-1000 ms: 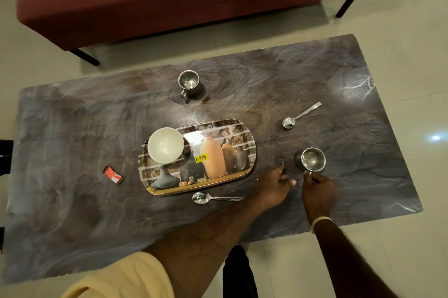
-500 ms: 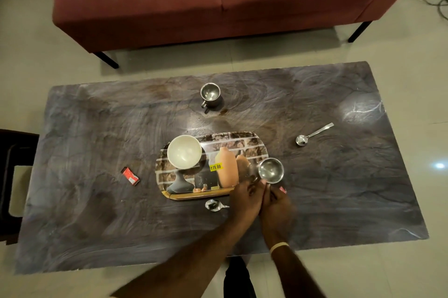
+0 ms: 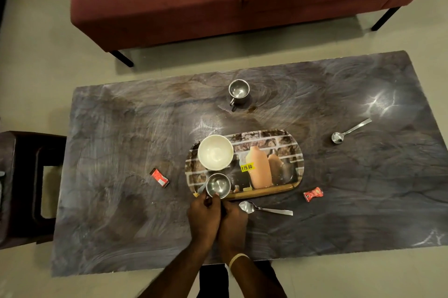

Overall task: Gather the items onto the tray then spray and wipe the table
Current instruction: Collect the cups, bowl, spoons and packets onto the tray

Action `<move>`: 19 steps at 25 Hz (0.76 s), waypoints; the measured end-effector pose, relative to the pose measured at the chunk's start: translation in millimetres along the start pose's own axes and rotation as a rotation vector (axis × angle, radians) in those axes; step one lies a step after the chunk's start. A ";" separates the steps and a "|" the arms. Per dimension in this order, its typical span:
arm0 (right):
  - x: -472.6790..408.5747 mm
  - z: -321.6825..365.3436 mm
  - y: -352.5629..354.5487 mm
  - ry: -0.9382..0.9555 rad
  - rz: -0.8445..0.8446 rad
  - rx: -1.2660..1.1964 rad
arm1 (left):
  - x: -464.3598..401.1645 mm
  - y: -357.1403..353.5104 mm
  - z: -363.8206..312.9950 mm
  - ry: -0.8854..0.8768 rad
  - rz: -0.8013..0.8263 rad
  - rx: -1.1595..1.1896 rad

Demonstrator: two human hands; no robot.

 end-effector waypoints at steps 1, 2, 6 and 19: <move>0.7 1.5 -4.0 0.003 0.006 -0.002 | -2.2 2.6 1.3 0.010 -0.006 0.002; 0.6 2.3 -7.6 0.007 0.009 0.001 | -4.4 4.8 2.1 0.026 -0.008 0.002; -1.1 7.3 -15.3 0.029 0.012 0.049 | -14.3 8.4 4.7 0.055 0.013 -0.016; 6.5 7.7 1.0 -0.005 0.007 -0.017 | -8.7 37.9 -12.0 0.098 -0.142 0.117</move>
Point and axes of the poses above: each hand's wrist, its own x-axis away from the middle knuckle, its own y-axis out of the back of the hand, z = x × y, the point moved 6 cm from there along -x, towards the middle knuckle, and after that the axes turned 4 degrees about x, right-handed, at the moved point
